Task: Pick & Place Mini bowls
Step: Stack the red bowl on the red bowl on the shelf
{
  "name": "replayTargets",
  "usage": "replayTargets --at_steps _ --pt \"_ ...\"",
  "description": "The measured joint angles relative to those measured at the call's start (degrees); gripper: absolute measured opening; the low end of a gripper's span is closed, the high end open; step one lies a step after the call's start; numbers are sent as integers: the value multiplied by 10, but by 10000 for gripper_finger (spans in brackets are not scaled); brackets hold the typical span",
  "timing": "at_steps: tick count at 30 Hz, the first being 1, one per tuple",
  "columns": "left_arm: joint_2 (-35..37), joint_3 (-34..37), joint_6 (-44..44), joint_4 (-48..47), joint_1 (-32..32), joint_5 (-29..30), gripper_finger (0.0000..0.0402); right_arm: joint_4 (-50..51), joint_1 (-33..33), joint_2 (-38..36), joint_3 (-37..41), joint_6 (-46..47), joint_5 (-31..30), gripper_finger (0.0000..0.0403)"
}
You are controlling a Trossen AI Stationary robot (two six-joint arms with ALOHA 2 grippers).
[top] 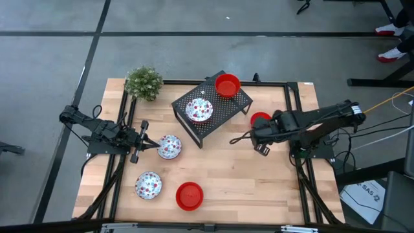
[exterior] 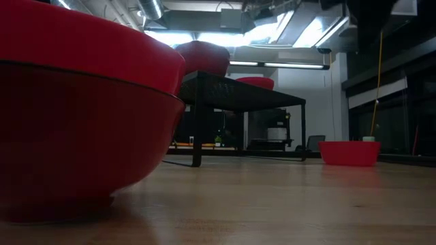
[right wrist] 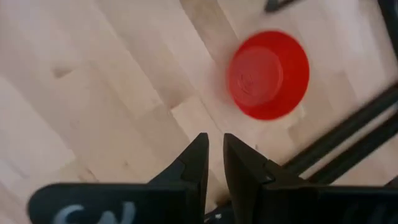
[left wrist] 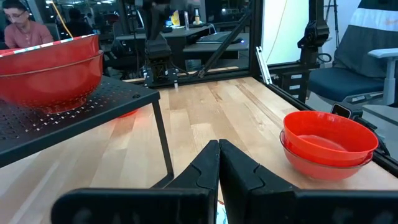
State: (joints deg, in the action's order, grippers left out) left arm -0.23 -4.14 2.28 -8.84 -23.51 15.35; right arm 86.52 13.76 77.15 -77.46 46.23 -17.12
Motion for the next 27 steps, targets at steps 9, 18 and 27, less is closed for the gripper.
replayTargets --at_steps 9,18,27 --pt "0 0 0 0 0 0 4 -100 0 -5 110 45 -29 51" --pt "0 0 0 0 0 0 4 -168 0 -5 161 44 -29 121" --pt "0 0 0 0 0 0 4 -197 -1 -5 195 32 -71 199"
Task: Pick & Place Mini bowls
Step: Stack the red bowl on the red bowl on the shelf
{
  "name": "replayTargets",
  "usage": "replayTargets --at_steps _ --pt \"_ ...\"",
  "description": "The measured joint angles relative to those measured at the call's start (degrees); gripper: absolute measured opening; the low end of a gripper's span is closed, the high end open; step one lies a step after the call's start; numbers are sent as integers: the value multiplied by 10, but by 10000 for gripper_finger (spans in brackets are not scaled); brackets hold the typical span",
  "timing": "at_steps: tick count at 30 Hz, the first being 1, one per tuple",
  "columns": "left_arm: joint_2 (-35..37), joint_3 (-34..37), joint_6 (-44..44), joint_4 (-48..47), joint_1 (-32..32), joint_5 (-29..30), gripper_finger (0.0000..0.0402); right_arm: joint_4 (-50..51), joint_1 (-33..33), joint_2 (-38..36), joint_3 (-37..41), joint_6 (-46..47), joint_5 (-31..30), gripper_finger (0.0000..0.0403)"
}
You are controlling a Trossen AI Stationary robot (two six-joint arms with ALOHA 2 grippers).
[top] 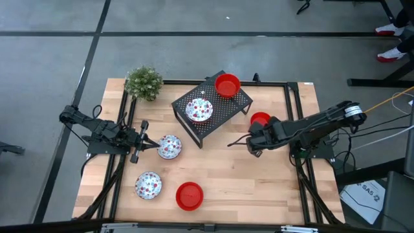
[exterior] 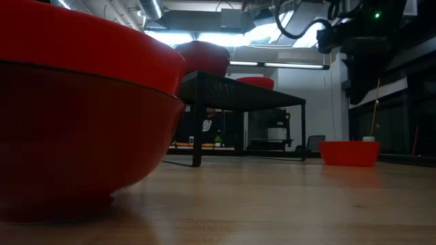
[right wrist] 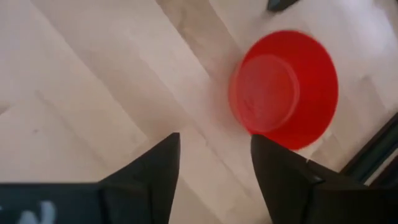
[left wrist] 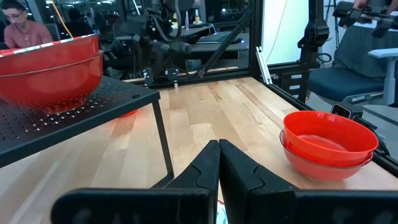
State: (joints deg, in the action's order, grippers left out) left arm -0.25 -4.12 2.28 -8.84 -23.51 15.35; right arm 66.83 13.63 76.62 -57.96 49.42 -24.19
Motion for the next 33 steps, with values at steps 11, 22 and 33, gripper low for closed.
replayTargets --at_steps 11,22,33 --pt "0 0 0 0 0 0 4 -85 -25 0 88 -23 -7 193" --pt "0 0 0 0 0 0 4 -191 -74 0 140 -81 5 179" --pt "0 0 0 0 0 0 4 -224 -126 2 151 -111 14 167"
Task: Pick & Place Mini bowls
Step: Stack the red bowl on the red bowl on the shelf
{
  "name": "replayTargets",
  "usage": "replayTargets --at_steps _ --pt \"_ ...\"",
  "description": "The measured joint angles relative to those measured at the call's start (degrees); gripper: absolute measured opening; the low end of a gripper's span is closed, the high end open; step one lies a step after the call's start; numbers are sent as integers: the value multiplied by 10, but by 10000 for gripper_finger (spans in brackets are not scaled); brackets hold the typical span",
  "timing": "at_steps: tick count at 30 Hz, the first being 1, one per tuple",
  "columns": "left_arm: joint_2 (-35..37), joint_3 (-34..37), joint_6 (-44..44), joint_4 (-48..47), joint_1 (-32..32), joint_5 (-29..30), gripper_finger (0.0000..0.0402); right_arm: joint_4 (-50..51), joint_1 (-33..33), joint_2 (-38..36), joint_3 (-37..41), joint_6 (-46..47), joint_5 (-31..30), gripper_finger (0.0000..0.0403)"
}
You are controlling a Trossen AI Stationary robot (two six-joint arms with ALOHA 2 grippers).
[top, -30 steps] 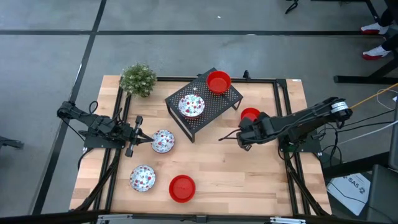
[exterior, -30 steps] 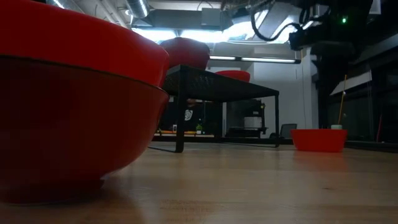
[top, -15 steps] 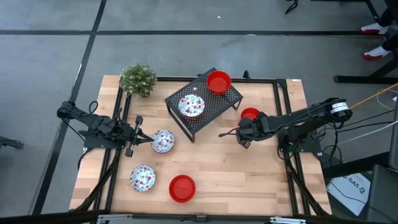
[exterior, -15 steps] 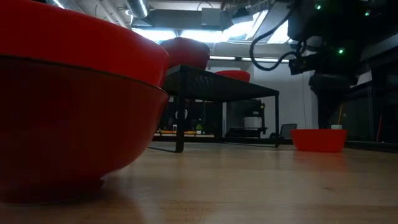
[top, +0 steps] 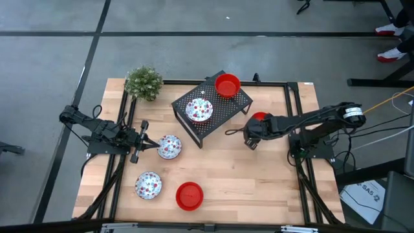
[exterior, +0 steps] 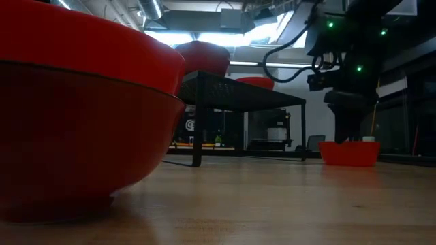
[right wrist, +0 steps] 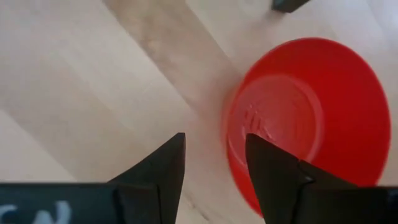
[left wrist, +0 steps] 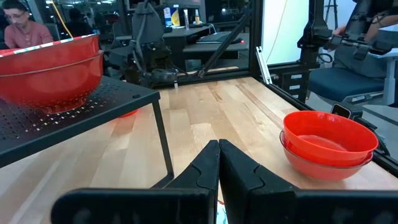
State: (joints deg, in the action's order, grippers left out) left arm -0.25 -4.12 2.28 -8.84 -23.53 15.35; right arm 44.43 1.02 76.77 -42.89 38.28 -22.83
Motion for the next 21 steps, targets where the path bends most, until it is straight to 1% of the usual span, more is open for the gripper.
replayTargets --at_steps 9,21 --pt "0 0 0 0 0 0 4 -9 -31 0 0 2 1 167" --pt "0 0 0 0 0 0 4 -26 -37 0 0 2 5 167"
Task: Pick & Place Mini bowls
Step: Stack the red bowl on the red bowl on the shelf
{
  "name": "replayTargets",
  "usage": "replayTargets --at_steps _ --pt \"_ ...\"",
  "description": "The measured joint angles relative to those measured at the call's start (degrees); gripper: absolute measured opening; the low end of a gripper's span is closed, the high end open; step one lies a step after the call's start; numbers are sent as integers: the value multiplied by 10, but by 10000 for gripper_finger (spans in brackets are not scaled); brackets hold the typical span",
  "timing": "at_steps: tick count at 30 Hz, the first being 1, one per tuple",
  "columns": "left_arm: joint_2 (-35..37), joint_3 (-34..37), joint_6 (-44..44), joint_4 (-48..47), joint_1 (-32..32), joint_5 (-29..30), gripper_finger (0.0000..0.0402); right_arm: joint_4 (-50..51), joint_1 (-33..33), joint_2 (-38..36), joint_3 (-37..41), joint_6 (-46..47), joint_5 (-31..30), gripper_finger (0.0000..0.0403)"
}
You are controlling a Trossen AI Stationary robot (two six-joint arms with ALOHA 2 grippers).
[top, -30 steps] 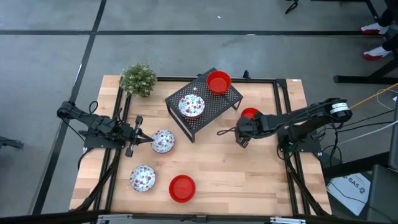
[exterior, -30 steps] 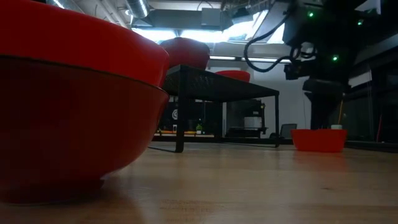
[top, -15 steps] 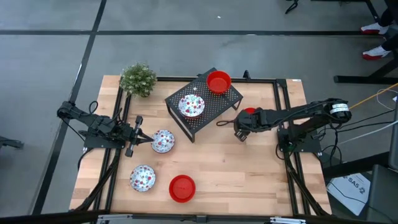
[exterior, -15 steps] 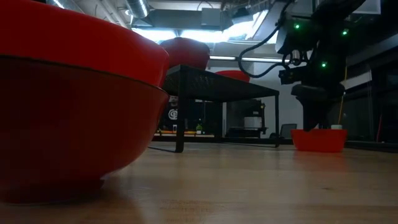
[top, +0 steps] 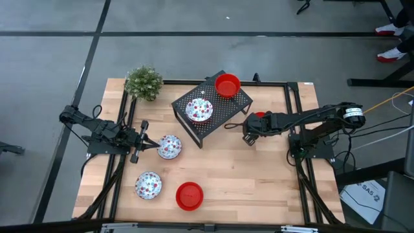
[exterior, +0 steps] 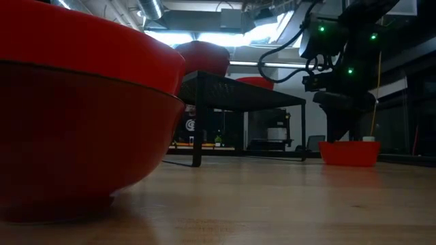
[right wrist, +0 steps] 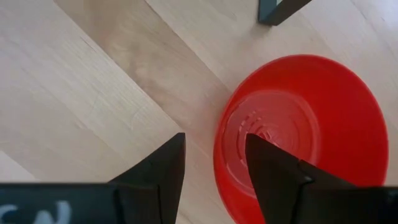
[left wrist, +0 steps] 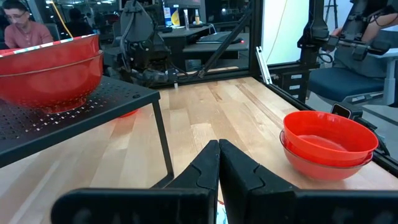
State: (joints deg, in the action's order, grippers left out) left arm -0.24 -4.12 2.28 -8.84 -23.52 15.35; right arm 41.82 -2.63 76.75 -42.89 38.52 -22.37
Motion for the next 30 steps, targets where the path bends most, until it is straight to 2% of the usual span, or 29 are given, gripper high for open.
replayTargets --at_steps 6,15,22,26,30 --pt "0 0 0 0 0 0 4 -6 0 0 3 -2 0 167" --pt "0 0 0 0 0 0 4 -17 0 0 57 15 27 167" --pt "0 0 0 0 0 0 4 -32 0 0 59 31 26 162" --pt "0 0 0 0 0 0 4 -44 0 0 59 35 31 126" --pt "0 0 0 0 0 0 4 -48 0 0 59 35 43 63"
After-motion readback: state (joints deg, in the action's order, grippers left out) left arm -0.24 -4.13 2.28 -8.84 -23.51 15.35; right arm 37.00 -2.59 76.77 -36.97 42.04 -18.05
